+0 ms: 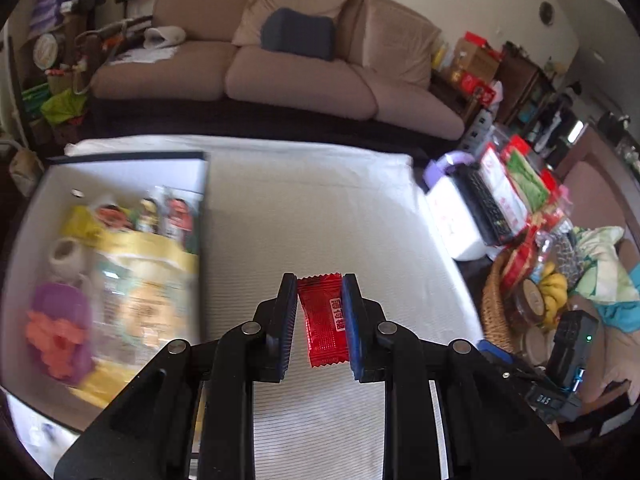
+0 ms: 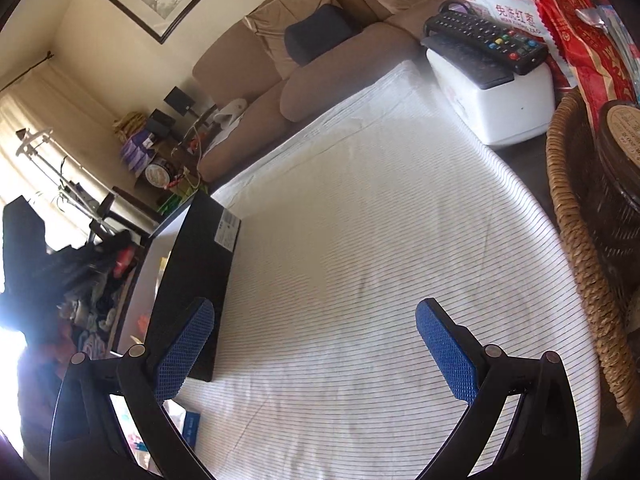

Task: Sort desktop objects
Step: 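Carry the red candy into the box and open the left tool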

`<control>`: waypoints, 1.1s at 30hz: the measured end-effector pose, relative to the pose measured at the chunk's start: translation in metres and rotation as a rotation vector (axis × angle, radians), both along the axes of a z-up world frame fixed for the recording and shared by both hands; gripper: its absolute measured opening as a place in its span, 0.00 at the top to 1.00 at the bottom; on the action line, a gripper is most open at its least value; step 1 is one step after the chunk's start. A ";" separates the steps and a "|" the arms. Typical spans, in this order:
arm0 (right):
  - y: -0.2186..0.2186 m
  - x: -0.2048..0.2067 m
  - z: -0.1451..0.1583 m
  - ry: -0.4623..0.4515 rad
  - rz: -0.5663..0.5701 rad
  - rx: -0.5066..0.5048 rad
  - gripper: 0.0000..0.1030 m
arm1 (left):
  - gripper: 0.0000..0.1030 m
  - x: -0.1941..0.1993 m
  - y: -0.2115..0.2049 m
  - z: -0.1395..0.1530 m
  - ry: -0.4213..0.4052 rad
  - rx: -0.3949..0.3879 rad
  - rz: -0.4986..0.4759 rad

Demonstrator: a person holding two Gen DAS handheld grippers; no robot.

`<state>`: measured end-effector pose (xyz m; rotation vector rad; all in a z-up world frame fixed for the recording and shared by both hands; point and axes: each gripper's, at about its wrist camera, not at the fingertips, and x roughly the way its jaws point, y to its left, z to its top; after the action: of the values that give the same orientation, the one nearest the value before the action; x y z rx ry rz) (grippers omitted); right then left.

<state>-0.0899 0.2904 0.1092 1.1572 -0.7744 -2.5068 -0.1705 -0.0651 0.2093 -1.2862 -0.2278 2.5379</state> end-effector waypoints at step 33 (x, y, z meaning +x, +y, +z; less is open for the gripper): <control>-0.301 -0.043 0.088 0.139 0.437 0.180 0.00 | 0.28 0.055 -0.193 0.000 -0.098 0.201 0.283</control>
<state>-0.1325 -0.0102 0.1976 1.0556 -0.2295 -2.2841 -0.1154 -0.2579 0.2094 -1.3827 -0.7128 2.5954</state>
